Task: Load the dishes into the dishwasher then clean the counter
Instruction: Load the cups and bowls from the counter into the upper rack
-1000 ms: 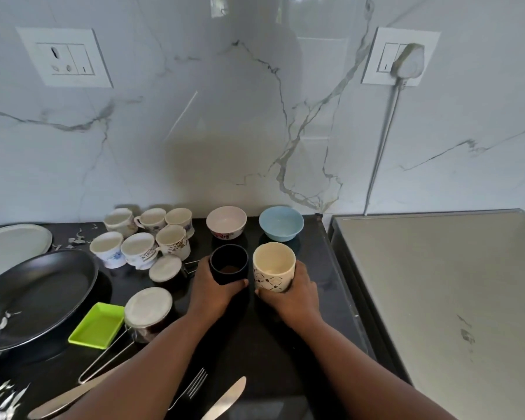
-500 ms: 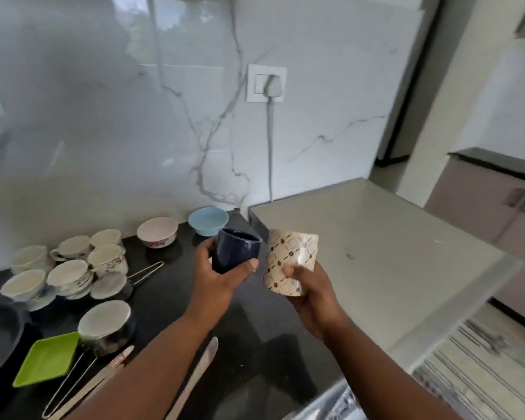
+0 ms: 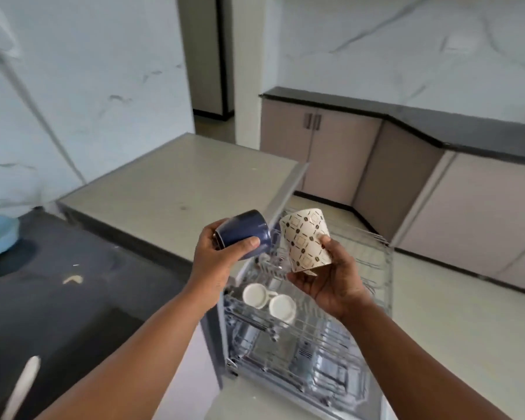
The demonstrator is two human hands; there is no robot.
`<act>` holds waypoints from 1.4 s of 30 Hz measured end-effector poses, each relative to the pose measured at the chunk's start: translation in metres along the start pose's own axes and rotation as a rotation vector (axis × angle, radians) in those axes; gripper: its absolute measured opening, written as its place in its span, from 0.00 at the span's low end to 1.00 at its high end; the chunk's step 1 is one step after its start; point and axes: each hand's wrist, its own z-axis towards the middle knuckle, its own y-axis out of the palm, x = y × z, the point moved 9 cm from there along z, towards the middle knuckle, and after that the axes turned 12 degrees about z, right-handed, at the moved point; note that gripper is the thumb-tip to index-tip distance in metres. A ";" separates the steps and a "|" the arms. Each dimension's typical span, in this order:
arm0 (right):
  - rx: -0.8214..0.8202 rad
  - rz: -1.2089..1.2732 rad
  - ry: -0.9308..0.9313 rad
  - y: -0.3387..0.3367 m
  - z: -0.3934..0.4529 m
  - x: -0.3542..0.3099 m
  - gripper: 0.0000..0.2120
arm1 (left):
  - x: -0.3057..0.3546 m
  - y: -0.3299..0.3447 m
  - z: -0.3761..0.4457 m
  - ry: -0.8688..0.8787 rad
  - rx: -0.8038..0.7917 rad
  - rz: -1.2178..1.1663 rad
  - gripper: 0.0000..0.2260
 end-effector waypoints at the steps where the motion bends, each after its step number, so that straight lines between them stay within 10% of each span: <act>1: 0.052 0.002 -0.003 -0.026 0.001 -0.011 0.31 | -0.009 0.024 0.002 -0.021 -0.045 0.009 0.26; 10: 0.376 -0.292 0.222 -0.206 0.023 -0.049 0.22 | -0.136 0.179 0.022 -0.296 -0.210 0.277 0.29; 16: 0.550 -0.890 0.278 -0.274 0.060 -0.038 0.35 | -0.193 0.192 0.030 -0.241 -0.330 0.850 0.39; 26: 0.327 -1.682 0.301 -0.269 0.105 0.008 0.38 | -0.267 0.250 0.043 0.285 -0.762 1.516 0.35; 42: 0.306 -1.828 0.267 -0.291 0.131 0.046 0.35 | -0.334 0.276 0.040 0.376 -0.976 1.799 0.31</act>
